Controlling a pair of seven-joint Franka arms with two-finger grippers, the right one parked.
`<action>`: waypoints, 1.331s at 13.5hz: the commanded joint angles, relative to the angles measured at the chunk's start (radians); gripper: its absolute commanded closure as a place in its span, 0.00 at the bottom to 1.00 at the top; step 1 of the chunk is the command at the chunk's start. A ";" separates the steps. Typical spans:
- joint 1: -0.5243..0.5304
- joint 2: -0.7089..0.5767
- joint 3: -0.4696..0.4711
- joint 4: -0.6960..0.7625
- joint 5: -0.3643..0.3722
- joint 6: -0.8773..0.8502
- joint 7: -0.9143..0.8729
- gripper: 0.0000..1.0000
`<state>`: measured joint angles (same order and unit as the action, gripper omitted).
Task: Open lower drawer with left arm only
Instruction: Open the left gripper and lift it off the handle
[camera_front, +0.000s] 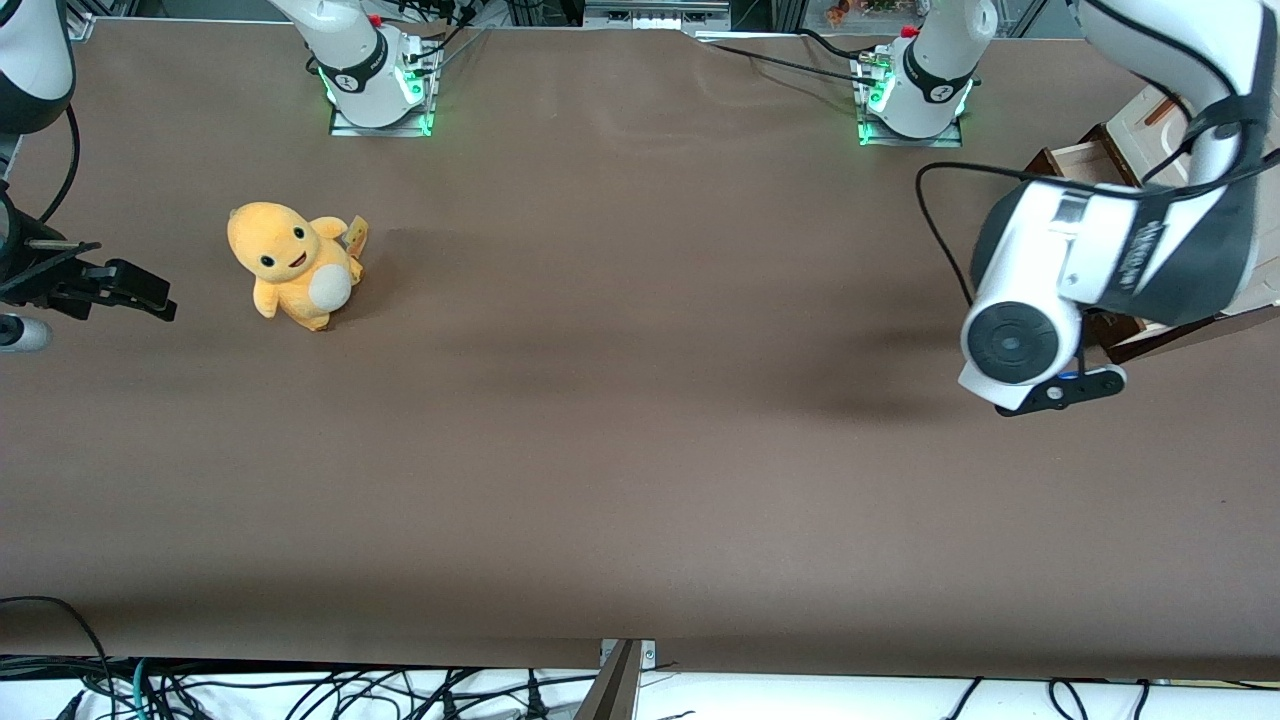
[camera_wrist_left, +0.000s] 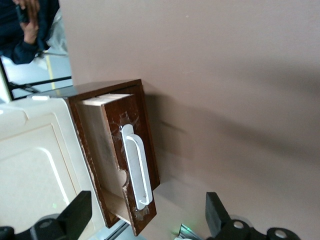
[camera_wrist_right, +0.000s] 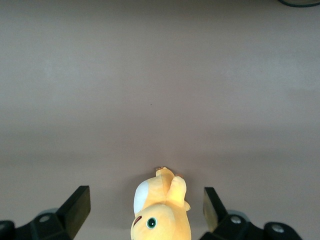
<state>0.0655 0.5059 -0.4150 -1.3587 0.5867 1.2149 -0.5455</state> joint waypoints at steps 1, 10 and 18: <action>-0.007 -0.009 0.070 0.075 -0.094 0.014 0.145 0.00; -0.061 -0.082 0.321 0.079 -0.419 0.193 0.485 0.00; -0.078 -0.109 0.409 0.078 -0.534 0.230 0.611 0.00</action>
<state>0.0001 0.4110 -0.0472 -1.2770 0.0799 1.4354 -0.0011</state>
